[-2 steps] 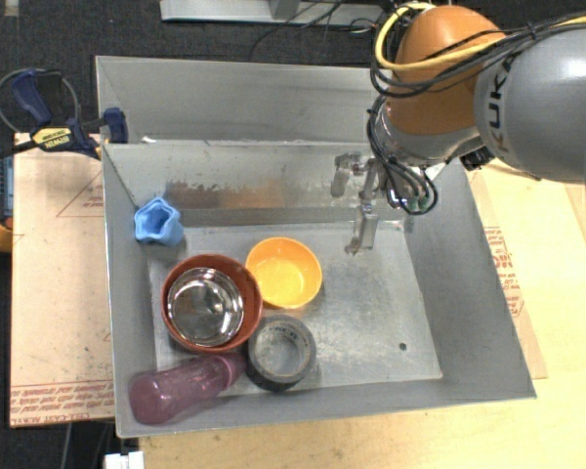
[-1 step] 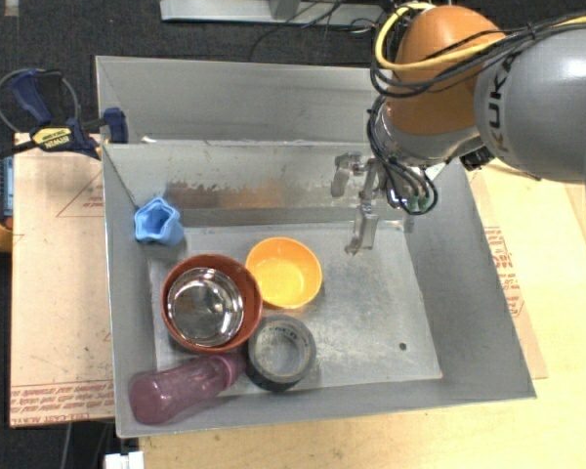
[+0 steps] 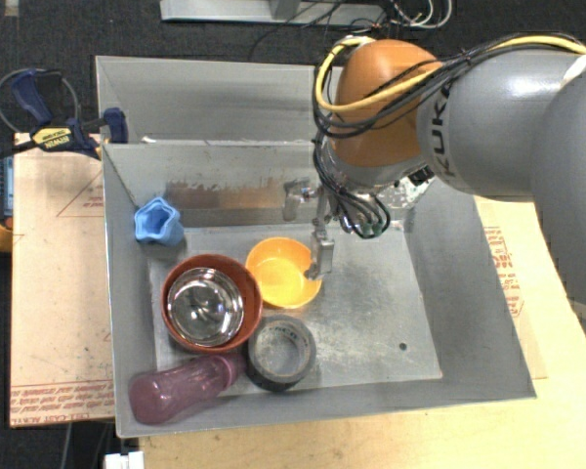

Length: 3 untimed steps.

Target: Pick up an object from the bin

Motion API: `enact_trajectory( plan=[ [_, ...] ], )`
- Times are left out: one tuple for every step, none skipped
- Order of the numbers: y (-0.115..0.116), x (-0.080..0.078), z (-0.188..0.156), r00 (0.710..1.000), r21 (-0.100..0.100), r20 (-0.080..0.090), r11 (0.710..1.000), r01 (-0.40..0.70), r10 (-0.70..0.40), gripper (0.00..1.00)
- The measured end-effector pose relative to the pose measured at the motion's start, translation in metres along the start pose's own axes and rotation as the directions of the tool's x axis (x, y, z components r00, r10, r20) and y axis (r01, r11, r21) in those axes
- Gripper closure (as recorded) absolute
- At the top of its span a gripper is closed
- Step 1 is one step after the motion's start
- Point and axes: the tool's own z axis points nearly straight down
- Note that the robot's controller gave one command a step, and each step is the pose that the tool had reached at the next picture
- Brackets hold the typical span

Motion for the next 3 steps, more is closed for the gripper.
enact_trajectory(
  plan=[
    [-0.022,0.004,0.012,0.997,0.005,0.005,0.997,0.073,-0.073,0.0],
    [0.025,0.053,0.055,0.993,-0.001,0.006,0.993,0.117,-0.117,0.0],
    [0.044,-0.019,0.057,0.999,0.004,0.017,0.999,0.043,-0.043,0.0]
  ],
)
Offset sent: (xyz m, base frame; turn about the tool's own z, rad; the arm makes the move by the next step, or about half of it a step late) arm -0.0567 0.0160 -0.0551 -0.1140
